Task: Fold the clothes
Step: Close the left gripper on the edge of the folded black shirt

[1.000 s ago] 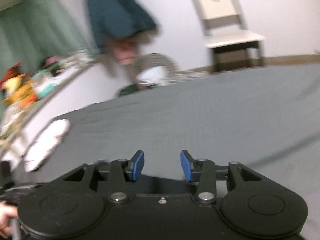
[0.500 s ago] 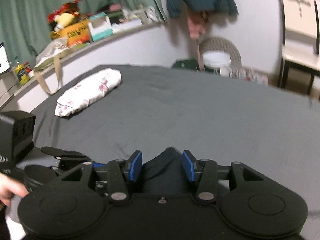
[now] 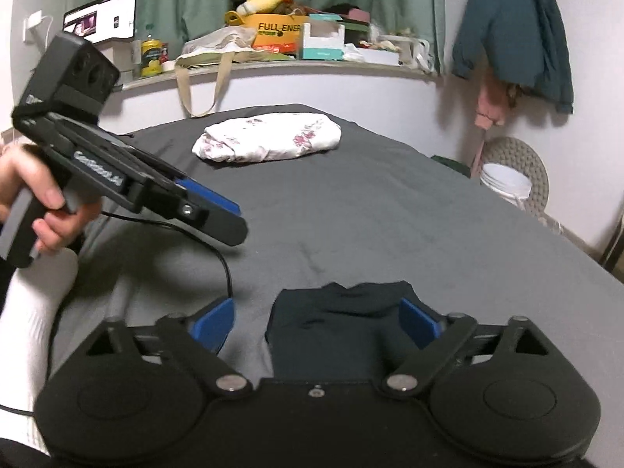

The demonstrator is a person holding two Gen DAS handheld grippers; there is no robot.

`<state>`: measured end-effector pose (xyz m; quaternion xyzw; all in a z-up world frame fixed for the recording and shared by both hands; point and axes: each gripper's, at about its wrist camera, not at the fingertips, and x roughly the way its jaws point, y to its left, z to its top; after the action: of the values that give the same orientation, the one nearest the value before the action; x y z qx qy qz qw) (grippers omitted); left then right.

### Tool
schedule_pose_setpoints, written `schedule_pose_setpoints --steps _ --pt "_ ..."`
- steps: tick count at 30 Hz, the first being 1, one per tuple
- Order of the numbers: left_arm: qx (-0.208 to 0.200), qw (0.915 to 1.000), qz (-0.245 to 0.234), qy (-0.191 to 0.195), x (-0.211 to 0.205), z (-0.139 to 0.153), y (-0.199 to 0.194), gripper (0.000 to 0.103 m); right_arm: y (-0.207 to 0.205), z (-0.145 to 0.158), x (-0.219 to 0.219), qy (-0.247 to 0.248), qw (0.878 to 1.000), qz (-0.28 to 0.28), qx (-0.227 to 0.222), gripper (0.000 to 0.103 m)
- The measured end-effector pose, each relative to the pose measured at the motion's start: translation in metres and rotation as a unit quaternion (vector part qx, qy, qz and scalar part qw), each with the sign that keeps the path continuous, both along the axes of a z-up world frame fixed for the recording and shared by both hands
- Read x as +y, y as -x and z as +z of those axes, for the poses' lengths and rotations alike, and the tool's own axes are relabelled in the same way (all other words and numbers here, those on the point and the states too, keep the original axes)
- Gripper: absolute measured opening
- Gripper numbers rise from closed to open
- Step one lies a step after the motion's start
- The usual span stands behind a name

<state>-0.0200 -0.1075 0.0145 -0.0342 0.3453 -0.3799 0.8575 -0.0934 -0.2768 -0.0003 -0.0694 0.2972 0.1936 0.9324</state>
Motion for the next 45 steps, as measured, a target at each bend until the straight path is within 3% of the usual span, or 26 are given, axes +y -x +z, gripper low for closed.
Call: schedule_pose_setpoints --steps 9,13,32,34,36,41,45 --pt "0.027 0.999 0.017 0.032 0.01 -0.008 -0.002 0.064 -0.003 -0.013 0.025 0.063 0.998 0.013 0.003 0.1" --pt "0.04 0.9978 0.015 0.051 0.011 -0.015 -0.004 0.064 -0.004 -0.015 0.027 0.068 0.998 0.004 0.0 0.101" --pt "0.052 0.9985 -0.011 0.014 -0.004 -0.027 -0.009 0.065 -0.013 -0.042 0.037 0.063 0.995 0.027 0.072 0.103" --pt "0.053 0.9985 -0.008 0.011 -0.002 -0.028 -0.009 0.082 -0.013 -0.04 0.036 0.061 0.996 0.024 0.068 0.103" --pt "0.046 0.9989 -0.001 0.006 0.0 -0.028 -0.007 0.091 -0.01 -0.035 0.035 0.063 0.996 0.02 0.059 0.103" --pt "0.042 0.9991 0.001 -0.008 -0.001 -0.027 -0.01 0.092 0.006 -0.021 0.042 0.108 0.994 0.011 0.017 0.103" --pt "0.047 0.9988 0.005 -0.014 -0.001 -0.026 -0.012 0.092 0.021 -0.022 0.06 0.19 0.982 -0.005 -0.015 0.103"
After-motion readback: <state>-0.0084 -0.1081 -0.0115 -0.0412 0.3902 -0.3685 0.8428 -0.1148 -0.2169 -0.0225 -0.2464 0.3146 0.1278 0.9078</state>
